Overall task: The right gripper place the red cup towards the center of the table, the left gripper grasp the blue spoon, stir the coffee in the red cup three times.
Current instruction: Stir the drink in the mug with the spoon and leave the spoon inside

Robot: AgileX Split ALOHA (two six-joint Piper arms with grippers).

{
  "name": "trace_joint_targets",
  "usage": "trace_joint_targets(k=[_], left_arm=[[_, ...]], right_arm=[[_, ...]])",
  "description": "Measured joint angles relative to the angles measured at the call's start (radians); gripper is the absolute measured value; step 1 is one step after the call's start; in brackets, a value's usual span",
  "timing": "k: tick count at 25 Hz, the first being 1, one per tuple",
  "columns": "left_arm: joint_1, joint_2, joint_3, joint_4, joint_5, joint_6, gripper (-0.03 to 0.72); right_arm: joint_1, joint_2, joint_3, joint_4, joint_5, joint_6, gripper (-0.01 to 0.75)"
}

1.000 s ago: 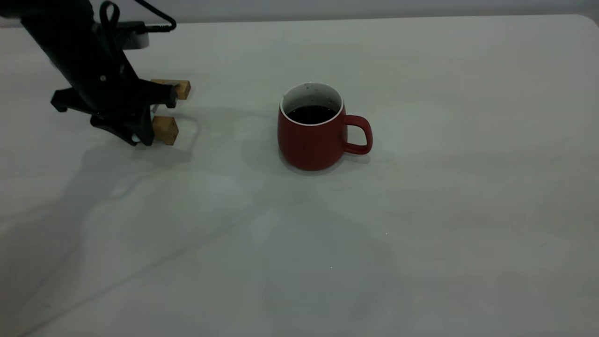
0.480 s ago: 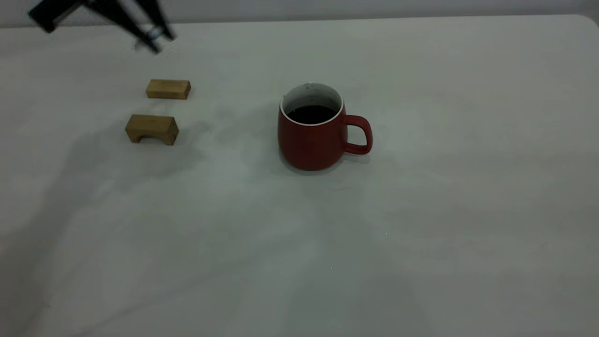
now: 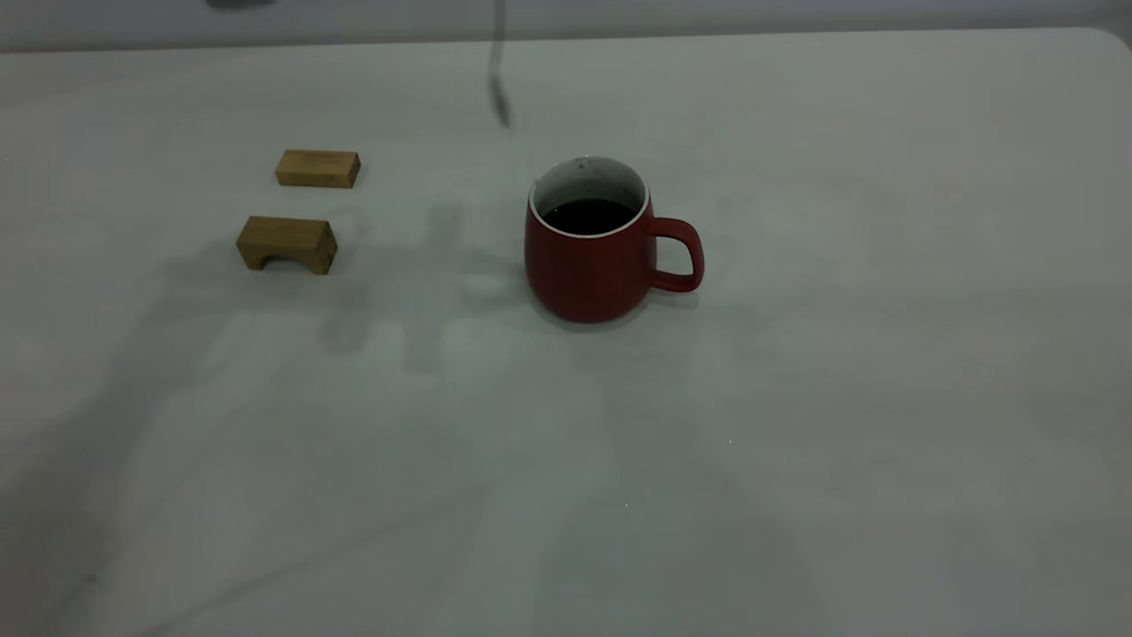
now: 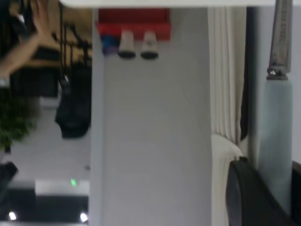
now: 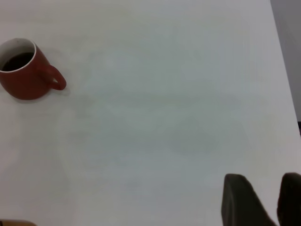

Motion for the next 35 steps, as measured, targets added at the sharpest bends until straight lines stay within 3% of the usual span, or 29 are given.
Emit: trace_joint_targets(k=[13,18,22,27,30,35], left_arm=[[-0.048,0.246,0.0,-0.247,-0.043,0.246,0.176],[-0.053,0.289,0.0,-0.248,-0.134,0.26,0.176],[-0.053,0.304,0.0,-0.294,-0.18,0.38,0.176],[-0.053,0.346,-0.003,-0.366,-0.068,0.477,0.176],[-0.054,0.372,-0.003,-0.354,-0.003,0.41,0.176],[-0.054,0.347,-0.003,-0.287,-0.011,0.307,0.176]], right_arm=[[0.0,0.0,0.0,0.0,0.0,0.0,0.238],[0.0,0.0,0.0,0.0,0.0,0.0,0.238],[0.0,0.0,0.0,0.0,0.0,0.0,0.238],[0.0,0.0,0.0,0.0,0.0,0.0,0.238],[0.0,0.0,0.0,0.0,0.0,0.0,0.238],[0.0,0.0,0.0,0.0,0.0,0.0,0.238]])
